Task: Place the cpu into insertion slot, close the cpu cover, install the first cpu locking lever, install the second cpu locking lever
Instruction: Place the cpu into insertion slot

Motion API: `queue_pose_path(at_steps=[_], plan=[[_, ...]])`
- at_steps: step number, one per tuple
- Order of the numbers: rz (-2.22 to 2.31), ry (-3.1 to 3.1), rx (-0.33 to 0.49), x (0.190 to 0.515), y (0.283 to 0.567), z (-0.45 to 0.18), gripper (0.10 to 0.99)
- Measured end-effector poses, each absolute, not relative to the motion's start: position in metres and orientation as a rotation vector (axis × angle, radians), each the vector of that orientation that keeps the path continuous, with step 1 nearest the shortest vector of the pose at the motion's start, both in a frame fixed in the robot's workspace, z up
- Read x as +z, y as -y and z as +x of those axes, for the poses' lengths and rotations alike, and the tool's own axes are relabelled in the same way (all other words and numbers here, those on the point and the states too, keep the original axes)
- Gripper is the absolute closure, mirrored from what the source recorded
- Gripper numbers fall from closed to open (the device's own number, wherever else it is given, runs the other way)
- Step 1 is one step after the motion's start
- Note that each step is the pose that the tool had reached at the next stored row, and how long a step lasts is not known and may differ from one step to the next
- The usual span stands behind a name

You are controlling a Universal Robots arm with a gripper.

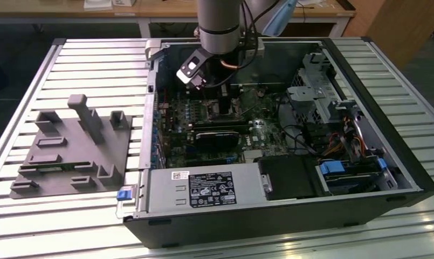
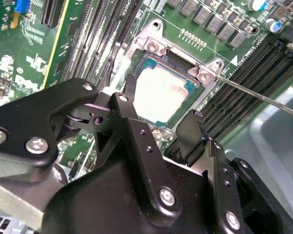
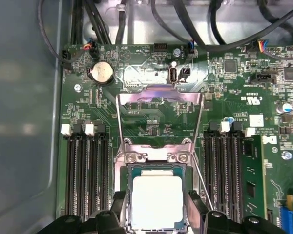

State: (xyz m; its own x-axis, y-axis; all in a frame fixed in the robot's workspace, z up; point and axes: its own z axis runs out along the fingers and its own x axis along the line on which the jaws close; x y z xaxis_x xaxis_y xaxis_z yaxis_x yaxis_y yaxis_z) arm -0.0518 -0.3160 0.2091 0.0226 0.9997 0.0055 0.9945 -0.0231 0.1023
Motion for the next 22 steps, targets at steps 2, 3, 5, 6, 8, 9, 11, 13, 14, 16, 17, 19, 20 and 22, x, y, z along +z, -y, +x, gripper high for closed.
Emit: queue_pose_path(at_steps=[2, 3, 5, 6, 8, 9, 11, 13, 14, 16, 17, 19, 20, 22], plan=[[2.196, -2.146, 0.116, 0.2101, 0.316, -0.0517, 0.475], [2.195, -2.146, 0.116, 0.2101, 0.316, -0.0517, 0.475], [2.195, -2.146, 0.116, 0.2101, 0.316, -0.0517, 0.475], [2.195, -2.146, 0.116, 0.2101, 0.316, -0.0517, 0.475], [2.196, -2.146, 0.116, 0.2101, 0.3161, -0.0518, 0.49], [2.196, -2.146, 0.116, 0.2101, 0.316, -0.0518, 0.553], [2.196, -2.146, 0.116, 0.2101, 0.316, -0.0518, 0.616], [2.196, -2.146, 0.116, 0.2101, 0.3161, -0.0518, 0.675], [2.196, -2.146, 0.116, 0.2101, 0.3161, -0.0518, 0.729], [2.196, -2.146, 0.116, 0.2101, 0.316, -0.0518, 0.788], [2.196, -2.146, 0.116, 0.2101, 0.3161, -0.0517, 0.847], [2.196, -2.146, 0.116, 0.2101, 0.3161, -0.0518, 0.906], [2.196, -2.146, 0.116, 0.2101, 0.3161, -0.0517, 0.965], [2.196, -2.146, 0.117, 0.2101, 0.3161, -0.0517, 0.98]])
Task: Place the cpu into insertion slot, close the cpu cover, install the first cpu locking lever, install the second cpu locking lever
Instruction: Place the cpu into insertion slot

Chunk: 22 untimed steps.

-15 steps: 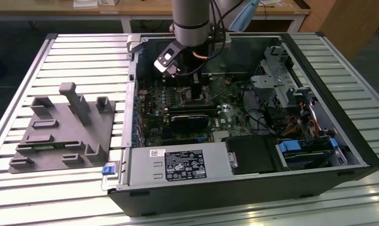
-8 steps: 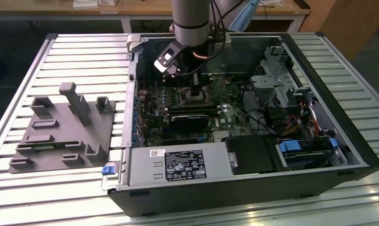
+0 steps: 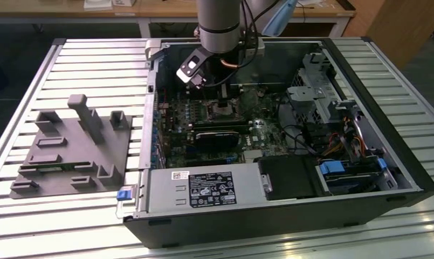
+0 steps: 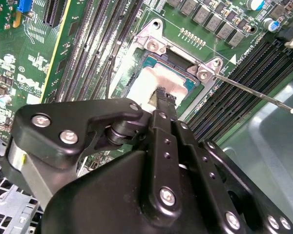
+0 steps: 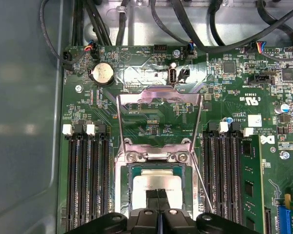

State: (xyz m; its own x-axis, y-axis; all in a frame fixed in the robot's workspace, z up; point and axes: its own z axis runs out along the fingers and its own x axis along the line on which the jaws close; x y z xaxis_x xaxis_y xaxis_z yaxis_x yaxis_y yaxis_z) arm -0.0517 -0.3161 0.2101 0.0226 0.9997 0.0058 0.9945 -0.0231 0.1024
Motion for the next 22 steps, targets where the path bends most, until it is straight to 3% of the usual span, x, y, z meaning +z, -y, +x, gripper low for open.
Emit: queue_pose_path(at_steps=[4, 9, 22], plan=[[2.197, -2.148, 0.114, 0.21, 0.316, -0.052, 0.98], [2.226, -2.175, 0.054, 0.21, 0.316, -0.05, 0.98], [2.235, -2.166, 0.054, 0.207, 0.316, -0.038, 0.98]])
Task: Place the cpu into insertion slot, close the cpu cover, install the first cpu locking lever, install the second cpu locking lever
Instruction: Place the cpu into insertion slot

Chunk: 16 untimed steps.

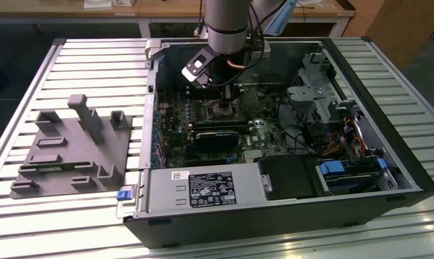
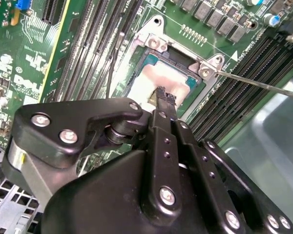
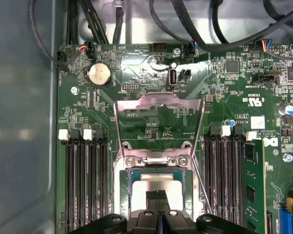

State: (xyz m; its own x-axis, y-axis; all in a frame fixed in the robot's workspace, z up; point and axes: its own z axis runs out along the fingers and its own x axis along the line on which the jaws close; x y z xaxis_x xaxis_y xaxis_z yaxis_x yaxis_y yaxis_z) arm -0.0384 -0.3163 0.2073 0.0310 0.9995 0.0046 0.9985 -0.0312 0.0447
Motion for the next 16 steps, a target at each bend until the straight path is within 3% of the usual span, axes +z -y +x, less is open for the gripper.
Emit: queue_pose_path(at_steps=[16], plan=[[2.235, -2.166, 0.054, 0.2007, 0.3163, -0.0383, 0.98]])
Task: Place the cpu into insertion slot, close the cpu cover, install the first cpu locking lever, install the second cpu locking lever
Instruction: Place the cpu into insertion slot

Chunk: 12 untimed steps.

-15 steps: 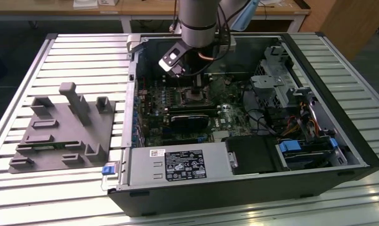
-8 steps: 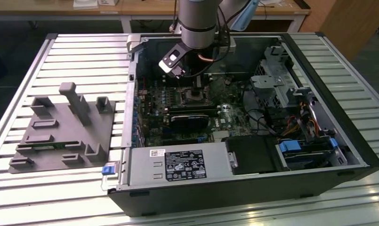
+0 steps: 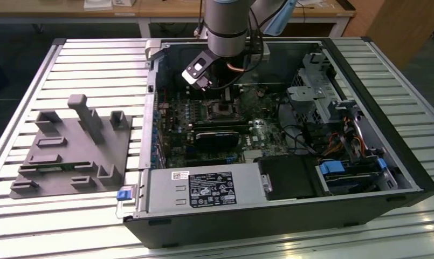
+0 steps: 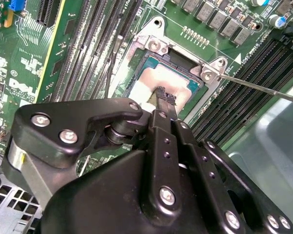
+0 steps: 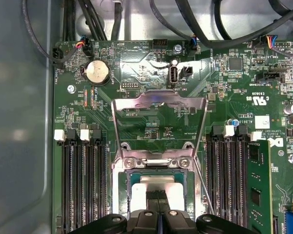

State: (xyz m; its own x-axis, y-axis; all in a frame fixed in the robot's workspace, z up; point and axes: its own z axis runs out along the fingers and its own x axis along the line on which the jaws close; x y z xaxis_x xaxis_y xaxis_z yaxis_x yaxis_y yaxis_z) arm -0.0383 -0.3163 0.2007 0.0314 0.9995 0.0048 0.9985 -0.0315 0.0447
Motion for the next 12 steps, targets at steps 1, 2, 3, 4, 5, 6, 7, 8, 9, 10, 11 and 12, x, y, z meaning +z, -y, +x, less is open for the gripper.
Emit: queue_pose_path(at_steps=[1, 2, 3, 4, 5, 6, 7, 8, 9, 10, 11, 12], plan=[[2.235, -2.166, 0.054, 0.2004, 0.3162, -0.0383, 0.98], [2.235, -2.166, 0.053, 0.2001, 0.3163, -0.0383, 0.98], [2.235, -2.166, 0.053, 0.1999, 0.3163, -0.0384, 0.98], [2.235, -2.166, 0.053, 0.1997, 0.3164, -0.0384, 0.98], [2.235, -2.166, 0.053, 0.1997, 0.3164, -0.0384, 0.98], [2.235, -2.166, 0.053, 0.1996, 0.3163, -0.0384, 0.98], [2.235, -2.166, 0.053, 0.1995, 0.3163, -0.0384, 0.98], [2.235, -2.166, 0.053, 0.1995, 0.3163, -0.0384, 0.98], [2.235, -2.166, 0.053, 0.1995, 0.3163, -0.0384, 0.98], [2.235, -2.166, 0.053, 0.1995, 0.3163, -0.0384, 0.98], [2.235, -2.166, 0.054, 0.1996, 0.3163, -0.0383, 0.98], [2.235, -2.166, 0.054, 0.2, 0.3162, -0.0383, 0.98]])
